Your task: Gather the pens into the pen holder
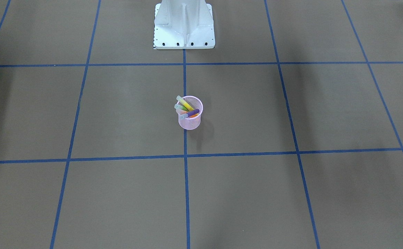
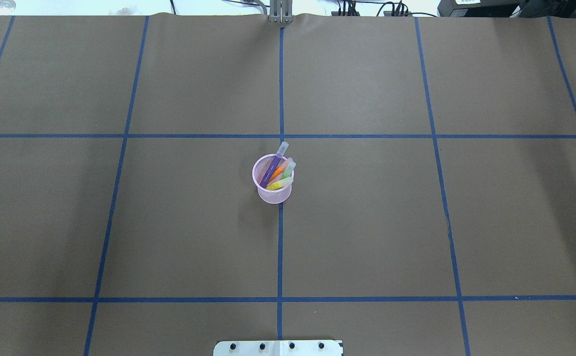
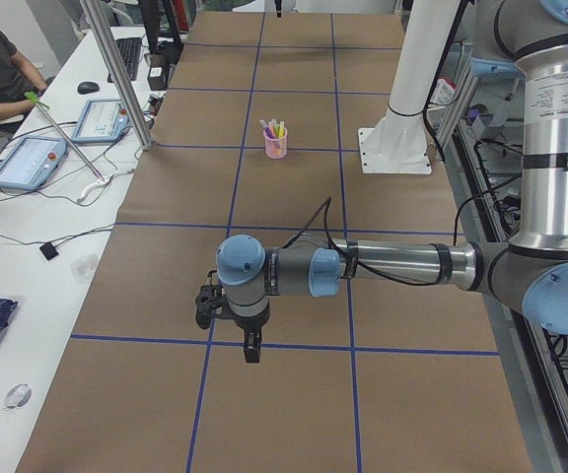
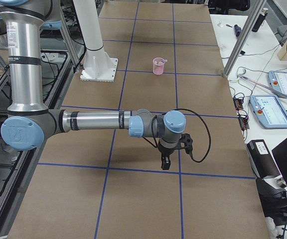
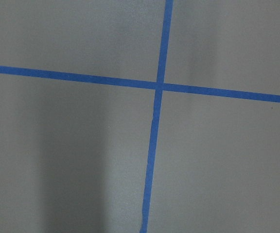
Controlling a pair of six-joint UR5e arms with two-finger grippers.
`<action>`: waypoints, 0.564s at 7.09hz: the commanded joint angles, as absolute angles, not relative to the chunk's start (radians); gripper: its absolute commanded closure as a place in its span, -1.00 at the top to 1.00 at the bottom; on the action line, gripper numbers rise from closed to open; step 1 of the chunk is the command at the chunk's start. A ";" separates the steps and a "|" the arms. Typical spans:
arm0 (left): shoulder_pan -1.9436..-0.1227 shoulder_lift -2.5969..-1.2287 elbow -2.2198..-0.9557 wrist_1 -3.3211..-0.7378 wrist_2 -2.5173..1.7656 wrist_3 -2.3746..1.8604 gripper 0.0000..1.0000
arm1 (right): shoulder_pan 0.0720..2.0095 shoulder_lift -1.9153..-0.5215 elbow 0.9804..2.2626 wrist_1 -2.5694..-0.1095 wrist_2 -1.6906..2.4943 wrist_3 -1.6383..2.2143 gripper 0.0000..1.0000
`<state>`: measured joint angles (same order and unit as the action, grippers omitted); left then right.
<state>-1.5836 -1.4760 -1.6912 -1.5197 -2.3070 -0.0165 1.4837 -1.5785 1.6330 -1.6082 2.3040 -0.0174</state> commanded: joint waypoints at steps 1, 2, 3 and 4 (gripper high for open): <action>-1.583 -1.466 -1.704 -1.519 -2.324 -0.017 0.99 | 1.483 -1.577 1.635 -1.608 2.304 -0.020 1.00; -1.583 -1.468 -1.709 -1.520 -2.344 -0.017 0.99 | 1.483 -1.577 1.634 -1.608 2.303 -0.020 1.00; -1.582 -1.477 -1.710 -1.520 -2.344 -0.017 0.99 | 1.483 -1.577 1.634 -1.608 2.303 -0.020 1.00; -1.582 -1.492 -1.715 -1.516 -2.342 -0.017 0.99 | 1.483 -1.578 1.635 -1.608 2.303 -0.020 1.00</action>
<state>-1.5823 -1.4775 -1.7102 -1.5191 -2.3404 -0.0168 1.4835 -1.5773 1.6342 -1.6076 2.3027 -0.0199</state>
